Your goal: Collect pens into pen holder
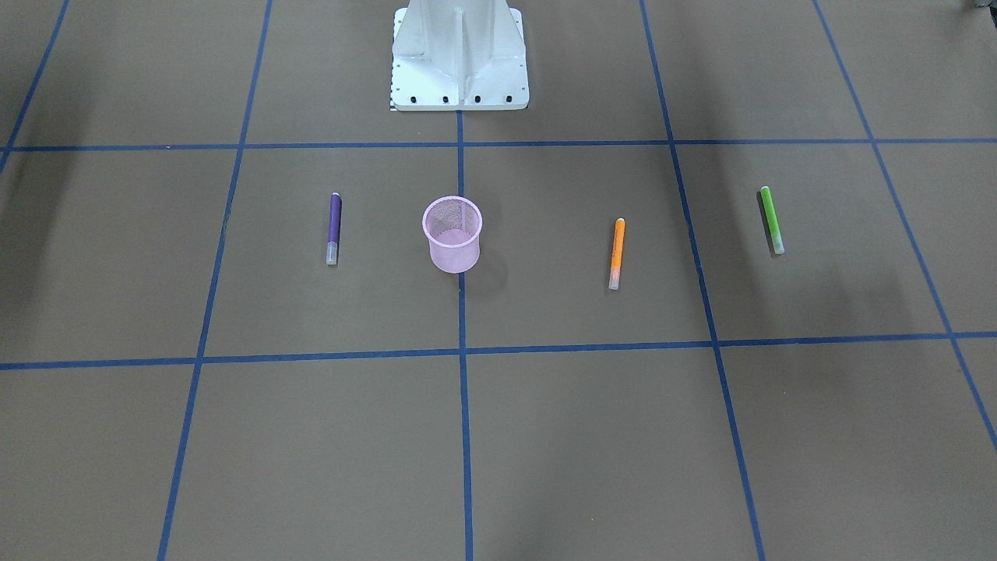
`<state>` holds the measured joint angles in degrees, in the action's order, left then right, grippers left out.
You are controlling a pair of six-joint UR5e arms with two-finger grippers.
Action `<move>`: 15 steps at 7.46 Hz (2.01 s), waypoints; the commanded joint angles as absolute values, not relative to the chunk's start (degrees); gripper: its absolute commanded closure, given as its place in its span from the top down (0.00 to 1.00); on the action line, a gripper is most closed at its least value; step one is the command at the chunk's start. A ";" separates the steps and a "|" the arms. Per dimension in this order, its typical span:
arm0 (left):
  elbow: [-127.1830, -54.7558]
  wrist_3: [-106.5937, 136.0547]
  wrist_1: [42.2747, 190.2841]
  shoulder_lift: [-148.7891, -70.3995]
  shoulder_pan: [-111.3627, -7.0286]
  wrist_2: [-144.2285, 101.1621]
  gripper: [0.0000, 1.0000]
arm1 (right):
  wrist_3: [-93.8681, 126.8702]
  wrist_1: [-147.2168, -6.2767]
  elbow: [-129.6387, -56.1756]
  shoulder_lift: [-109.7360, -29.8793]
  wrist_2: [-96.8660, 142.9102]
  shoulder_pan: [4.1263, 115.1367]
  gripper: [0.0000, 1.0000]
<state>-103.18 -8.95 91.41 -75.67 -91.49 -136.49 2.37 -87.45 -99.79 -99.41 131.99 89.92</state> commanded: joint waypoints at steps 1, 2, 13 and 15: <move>-103.27 -9.05 92.80 -75.50 -91.49 -136.23 1.00 | 2.37 -87.45 -99.76 -99.40 132.10 89.91 1.00; -103.18 -8.88 93.16 -75.32 -91.49 -136.32 1.00 | 2.29 -87.45 -99.76 -99.40 132.19 89.91 1.00; -102.48 -8.88 102.38 -83.06 -91.49 -136.50 1.00 | 2.28 -65.64 -98.79 -102.98 134.46 89.83 1.00; -102.48 -8.79 102.83 -83.06 -91.41 -136.49 1.00 | 10.41 -59.61 -96.25 -105.11 133.43 85.55 1.00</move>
